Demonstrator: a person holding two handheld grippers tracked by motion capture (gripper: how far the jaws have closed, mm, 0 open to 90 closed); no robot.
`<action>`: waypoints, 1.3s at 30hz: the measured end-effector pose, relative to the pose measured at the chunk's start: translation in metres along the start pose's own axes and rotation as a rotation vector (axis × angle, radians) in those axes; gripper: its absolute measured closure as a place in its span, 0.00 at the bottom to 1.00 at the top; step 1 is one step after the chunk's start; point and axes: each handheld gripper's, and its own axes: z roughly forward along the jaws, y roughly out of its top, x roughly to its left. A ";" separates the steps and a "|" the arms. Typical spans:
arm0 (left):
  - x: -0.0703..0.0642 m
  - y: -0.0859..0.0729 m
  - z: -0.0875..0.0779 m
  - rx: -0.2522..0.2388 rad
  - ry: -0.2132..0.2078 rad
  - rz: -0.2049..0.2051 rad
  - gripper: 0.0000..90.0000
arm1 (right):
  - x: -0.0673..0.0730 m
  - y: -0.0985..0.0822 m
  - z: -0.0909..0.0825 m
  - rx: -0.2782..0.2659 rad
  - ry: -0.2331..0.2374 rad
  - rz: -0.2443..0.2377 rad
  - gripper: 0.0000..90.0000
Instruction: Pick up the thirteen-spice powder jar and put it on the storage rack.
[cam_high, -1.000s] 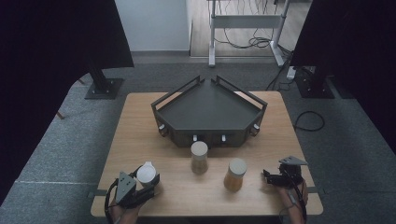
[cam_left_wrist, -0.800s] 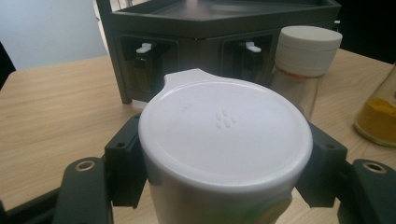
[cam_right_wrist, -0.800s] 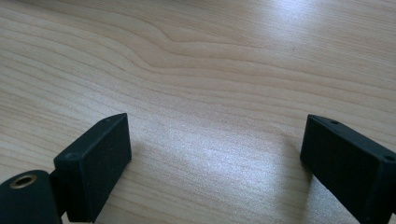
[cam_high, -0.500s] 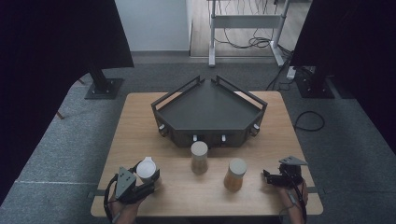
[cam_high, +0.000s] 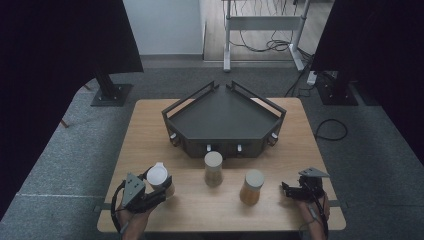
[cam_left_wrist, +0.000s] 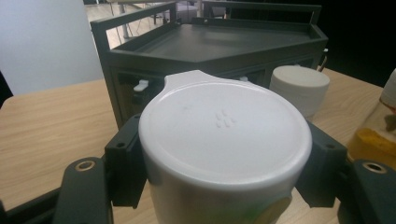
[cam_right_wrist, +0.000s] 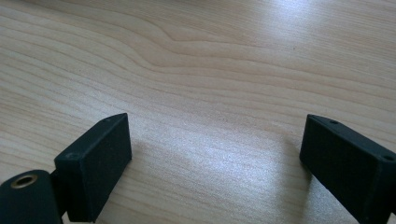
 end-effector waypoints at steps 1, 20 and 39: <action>0.000 0.001 0.000 -0.001 0.000 0.002 0.34 | 0.000 0.000 0.000 0.000 0.000 0.000 0.09; 0.003 0.019 0.009 -0.010 -0.008 0.015 0.34 | 0.000 0.000 0.000 0.000 0.002 -0.002 0.09; 0.012 0.034 0.022 -0.008 -0.023 0.009 0.34 | 0.000 0.000 0.000 0.000 0.002 -0.002 0.09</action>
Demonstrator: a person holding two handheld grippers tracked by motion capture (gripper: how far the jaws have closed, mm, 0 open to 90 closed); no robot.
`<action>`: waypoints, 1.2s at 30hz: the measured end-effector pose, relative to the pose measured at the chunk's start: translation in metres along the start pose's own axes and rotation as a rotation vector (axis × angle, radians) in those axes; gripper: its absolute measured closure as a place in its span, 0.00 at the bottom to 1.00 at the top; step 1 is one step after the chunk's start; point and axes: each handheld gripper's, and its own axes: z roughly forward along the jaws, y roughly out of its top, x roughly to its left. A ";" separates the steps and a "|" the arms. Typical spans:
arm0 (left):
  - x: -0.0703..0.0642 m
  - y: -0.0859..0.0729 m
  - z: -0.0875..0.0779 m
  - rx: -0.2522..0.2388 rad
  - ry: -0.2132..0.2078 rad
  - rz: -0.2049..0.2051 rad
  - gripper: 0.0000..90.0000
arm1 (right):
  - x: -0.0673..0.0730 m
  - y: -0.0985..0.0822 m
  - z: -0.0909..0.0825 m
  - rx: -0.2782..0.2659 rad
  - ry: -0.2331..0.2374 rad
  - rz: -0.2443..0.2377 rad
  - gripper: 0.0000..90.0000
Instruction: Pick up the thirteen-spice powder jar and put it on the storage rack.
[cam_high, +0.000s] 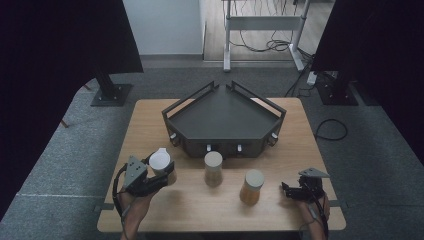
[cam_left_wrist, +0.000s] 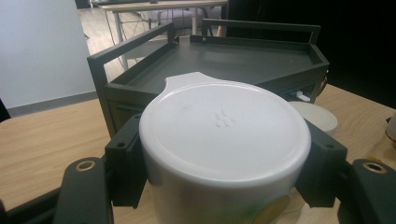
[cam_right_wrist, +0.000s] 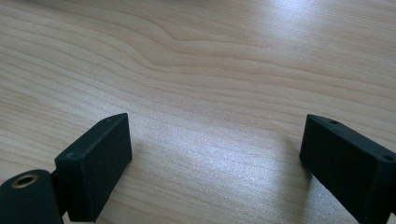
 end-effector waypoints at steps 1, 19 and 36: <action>0.000 0.001 0.001 0.000 0.000 0.003 0.34 | 0.000 0.000 0.000 0.000 0.000 0.000 0.09; 0.008 0.024 0.017 -0.017 -0.012 0.006 0.34 | 0.000 0.000 0.000 0.000 0.000 0.000 0.09; 0.020 0.043 0.033 -0.025 -0.016 -0.018 0.34 | 0.000 0.000 0.000 0.000 0.001 0.000 0.09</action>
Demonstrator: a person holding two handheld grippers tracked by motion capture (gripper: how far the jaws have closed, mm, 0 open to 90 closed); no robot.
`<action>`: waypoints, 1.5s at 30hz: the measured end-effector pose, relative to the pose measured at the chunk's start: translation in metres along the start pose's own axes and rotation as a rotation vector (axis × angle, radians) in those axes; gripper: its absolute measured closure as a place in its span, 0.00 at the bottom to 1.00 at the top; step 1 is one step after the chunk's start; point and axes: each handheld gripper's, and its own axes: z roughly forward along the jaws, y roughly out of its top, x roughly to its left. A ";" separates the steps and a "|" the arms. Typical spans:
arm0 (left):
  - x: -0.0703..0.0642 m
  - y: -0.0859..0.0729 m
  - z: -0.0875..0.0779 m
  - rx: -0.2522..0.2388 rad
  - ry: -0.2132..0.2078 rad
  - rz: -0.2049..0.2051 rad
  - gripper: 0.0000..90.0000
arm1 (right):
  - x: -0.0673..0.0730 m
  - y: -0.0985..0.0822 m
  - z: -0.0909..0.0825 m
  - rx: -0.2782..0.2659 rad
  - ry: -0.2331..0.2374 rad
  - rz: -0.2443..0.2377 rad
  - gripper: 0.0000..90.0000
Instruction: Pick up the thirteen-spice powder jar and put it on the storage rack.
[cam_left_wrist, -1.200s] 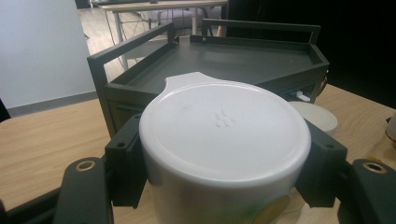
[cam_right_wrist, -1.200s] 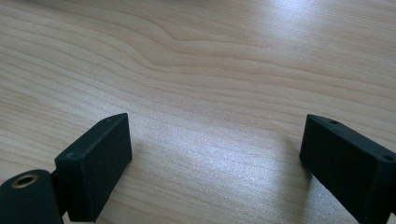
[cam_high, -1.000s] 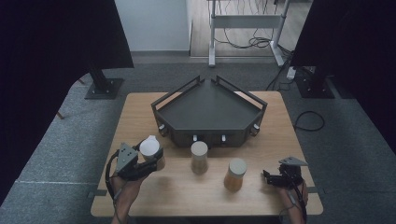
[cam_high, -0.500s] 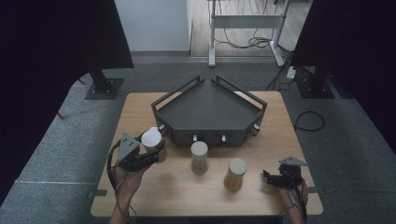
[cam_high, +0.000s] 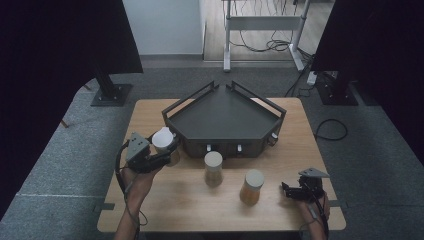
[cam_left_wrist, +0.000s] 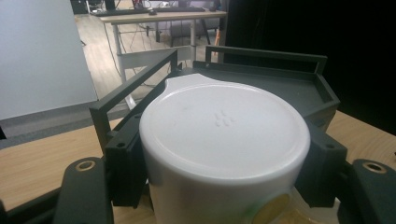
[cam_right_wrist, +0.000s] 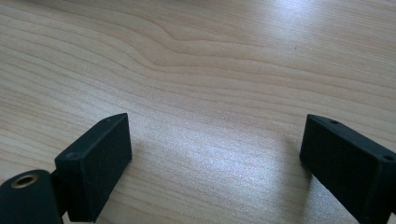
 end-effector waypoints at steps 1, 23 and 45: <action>0.001 0.001 0.001 -0.002 -0.002 -0.003 0.34 | 0.000 0.000 0.000 0.000 0.000 0.000 0.09; 0.006 0.017 0.034 -0.006 -0.002 -0.015 0.34 | 0.000 0.000 0.000 0.001 0.001 0.000 0.09; 0.005 0.032 0.057 -0.010 -0.001 -0.015 0.34 | 0.000 0.000 0.000 0.001 0.002 0.000 0.09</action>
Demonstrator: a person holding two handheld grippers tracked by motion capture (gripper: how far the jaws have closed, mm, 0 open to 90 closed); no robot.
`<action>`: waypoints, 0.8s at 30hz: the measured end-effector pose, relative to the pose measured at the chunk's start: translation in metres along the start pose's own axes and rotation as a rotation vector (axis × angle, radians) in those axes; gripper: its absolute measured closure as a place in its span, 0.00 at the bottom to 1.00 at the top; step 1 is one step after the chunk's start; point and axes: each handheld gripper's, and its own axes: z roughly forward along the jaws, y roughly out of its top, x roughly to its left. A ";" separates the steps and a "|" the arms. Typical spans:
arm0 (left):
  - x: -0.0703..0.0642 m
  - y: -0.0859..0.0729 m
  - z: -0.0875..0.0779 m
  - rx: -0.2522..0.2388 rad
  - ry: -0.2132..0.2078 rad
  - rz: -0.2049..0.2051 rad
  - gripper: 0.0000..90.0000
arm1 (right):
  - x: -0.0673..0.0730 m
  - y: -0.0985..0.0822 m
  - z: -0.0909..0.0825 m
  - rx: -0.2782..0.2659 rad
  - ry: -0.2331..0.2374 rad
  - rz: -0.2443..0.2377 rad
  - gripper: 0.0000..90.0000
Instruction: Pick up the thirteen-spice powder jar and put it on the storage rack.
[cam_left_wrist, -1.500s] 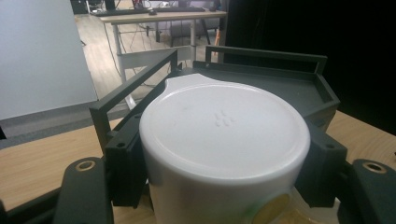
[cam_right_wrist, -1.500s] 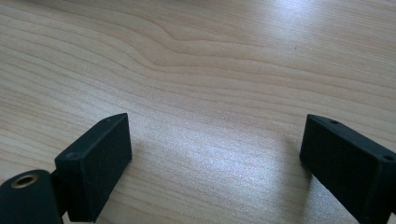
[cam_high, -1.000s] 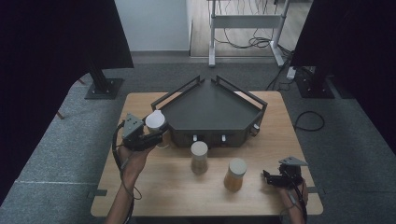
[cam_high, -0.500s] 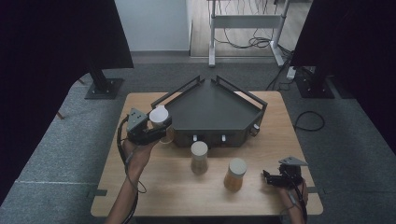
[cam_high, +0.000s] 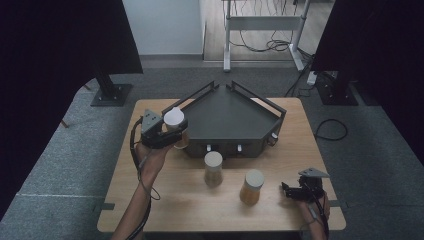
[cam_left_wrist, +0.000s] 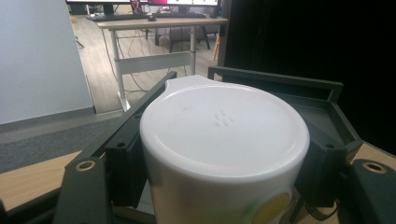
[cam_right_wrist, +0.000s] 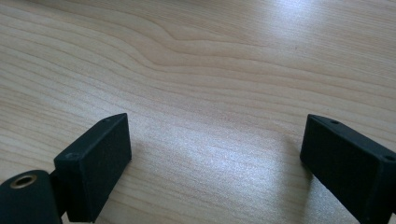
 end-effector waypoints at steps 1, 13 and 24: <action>0.000 0.001 0.003 0.001 0.001 0.002 0.34 | 0.000 0.000 0.000 0.000 0.000 0.000 0.09; 0.001 0.007 0.016 0.007 0.005 -0.005 0.34 | 0.000 0.000 0.000 0.000 0.001 -0.002 0.09; 0.000 0.012 0.034 0.004 0.013 0.011 0.34 | -0.001 0.000 0.001 0.000 0.002 -0.003 0.09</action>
